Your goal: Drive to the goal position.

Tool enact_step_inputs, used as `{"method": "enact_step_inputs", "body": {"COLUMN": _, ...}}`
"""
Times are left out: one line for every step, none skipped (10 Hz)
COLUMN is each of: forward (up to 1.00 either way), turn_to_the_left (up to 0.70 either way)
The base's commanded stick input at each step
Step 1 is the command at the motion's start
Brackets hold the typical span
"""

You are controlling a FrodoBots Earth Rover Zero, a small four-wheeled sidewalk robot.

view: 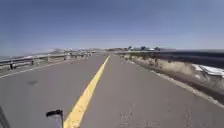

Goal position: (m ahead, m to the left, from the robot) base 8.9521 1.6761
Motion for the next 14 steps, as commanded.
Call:
{"method": "enact_step_inputs", "body": {"forward": 0.85, "turn_to_the_left": 0.0}}
{"method": "enact_step_inputs", "body": {"forward": 0.85, "turn_to_the_left": 0.1}}
{"method": "enact_step_inputs", "body": {"forward": 0.85, "turn_to_the_left": 0.27}}
{"method": "enact_step_inputs", "body": {"forward": 0.85, "turn_to_the_left": 0.34}}
{"method": "enact_step_inputs", "body": {"forward": 0.85, "turn_to_the_left": 0.34}}
{"method": "enact_step_inputs", "body": {"forward": 0.85, "turn_to_the_left": 0.0}}
{"method": "enact_step_inputs", "body": {"forward": 0.85, "turn_to_the_left": 0.0}}
{"method": "enact_step_inputs", "body": {"forward": 0.85, "turn_to_the_left": 0.0}}
{"method": "enact_step_inputs", "body": {"forward": 0.85, "turn_to_the_left": 0.0}}
{"method": "enact_step_inputs", "body": {"forward": 0.85, "turn_to_the_left": 0.0}}
{"method": "enact_step_inputs", "body": {"forward": 0.85, "turn_to_the_left": 0.0}}
{"method": "enact_step_inputs", "body": {"forward": 0.85, "turn_to_the_left": 0.0}}
{"method": "enact_step_inputs", "body": {"forward": 0.85, "turn_to_the_left": 0.0}}
{"method": "enact_step_inputs", "body": {"forward": 0.85, "turn_to_the_left": 0.0}}
